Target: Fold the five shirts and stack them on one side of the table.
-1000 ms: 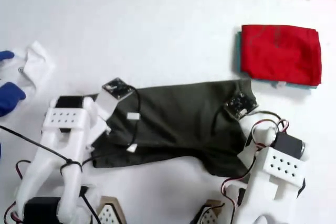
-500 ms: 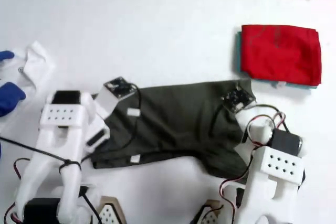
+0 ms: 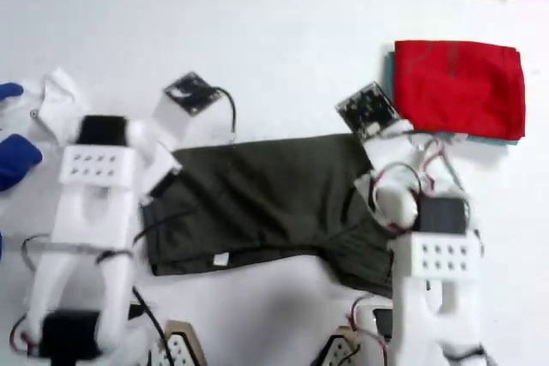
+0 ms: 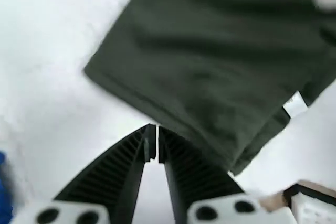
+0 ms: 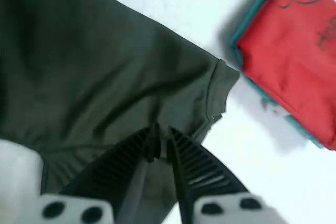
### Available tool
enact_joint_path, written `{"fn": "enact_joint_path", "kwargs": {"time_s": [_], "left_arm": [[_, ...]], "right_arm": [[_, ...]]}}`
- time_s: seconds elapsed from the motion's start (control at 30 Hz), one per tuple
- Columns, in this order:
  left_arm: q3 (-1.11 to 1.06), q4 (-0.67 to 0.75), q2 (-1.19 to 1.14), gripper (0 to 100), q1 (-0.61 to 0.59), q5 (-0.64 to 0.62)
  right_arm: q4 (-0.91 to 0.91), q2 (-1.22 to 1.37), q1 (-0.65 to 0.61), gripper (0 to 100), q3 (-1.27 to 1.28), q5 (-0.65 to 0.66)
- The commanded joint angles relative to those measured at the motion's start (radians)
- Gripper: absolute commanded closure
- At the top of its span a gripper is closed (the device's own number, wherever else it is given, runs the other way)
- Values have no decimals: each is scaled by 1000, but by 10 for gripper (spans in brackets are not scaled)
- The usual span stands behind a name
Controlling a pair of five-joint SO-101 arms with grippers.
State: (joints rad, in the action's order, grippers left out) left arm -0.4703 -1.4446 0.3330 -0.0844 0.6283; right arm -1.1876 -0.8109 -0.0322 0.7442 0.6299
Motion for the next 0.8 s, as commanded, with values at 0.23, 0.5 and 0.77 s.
{"fn": "enact_joint_path", "kwargs": {"time_s": [0.23,0.5,0.77], "left_arm": [[124,226,-503,976,9,-160],[564,32,-888,976,-137,-166],[1351,-321,-1332,976,-184,-160]], "right_arm": [[331,524,-7,980,-2,-64],[383,794,-15,980,-137,-71],[308,1098,-58,980,-434,-74]]}}
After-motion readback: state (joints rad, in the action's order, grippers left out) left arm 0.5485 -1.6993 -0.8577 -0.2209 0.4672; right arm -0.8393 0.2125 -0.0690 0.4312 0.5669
